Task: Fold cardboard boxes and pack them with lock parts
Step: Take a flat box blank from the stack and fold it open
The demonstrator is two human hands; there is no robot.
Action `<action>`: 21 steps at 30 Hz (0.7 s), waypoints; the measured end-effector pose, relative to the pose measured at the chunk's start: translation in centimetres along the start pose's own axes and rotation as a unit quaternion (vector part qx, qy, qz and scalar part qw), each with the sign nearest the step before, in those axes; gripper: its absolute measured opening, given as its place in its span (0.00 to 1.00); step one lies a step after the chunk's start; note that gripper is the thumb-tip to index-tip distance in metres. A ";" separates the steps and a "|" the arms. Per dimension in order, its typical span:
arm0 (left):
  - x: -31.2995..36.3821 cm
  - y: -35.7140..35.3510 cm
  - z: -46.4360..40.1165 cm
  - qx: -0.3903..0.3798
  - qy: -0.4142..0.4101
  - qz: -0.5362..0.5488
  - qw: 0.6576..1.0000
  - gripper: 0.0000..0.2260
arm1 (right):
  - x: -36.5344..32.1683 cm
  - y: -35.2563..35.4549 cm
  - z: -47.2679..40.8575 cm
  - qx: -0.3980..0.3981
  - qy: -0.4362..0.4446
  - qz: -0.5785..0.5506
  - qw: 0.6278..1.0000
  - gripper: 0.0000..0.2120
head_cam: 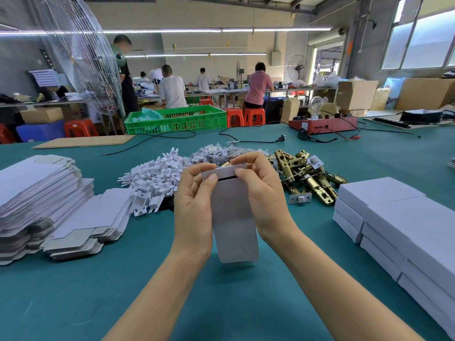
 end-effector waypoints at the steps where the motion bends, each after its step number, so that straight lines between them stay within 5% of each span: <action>1: 0.0 0.0 0.0 -0.002 0.002 0.001 1.000 0.14 | 0.0 0.1 0.0 0.002 -0.003 0.001 1.000 0.11; 6: -0.2 0.1 0.0 -0.013 0.004 0.007 1.000 0.13 | 0.1 0.2 -0.1 0.002 -0.015 -0.007 1.000 0.05; 21: -0.2 0.1 -0.1 -0.031 0.034 0.027 0.999 0.10 | 0.0 0.2 -0.4 0.008 -0.022 -0.001 1.000 0.06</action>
Point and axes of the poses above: each hand's wrist, its own z-axis away from the middle knuckle, its own y-axis out of the back of the hand, x = y × z, the point moved 3 cm from there along -z, towards the middle knuckle, and after that the axes turned 14 degrees about x, right-handed, at the moved point
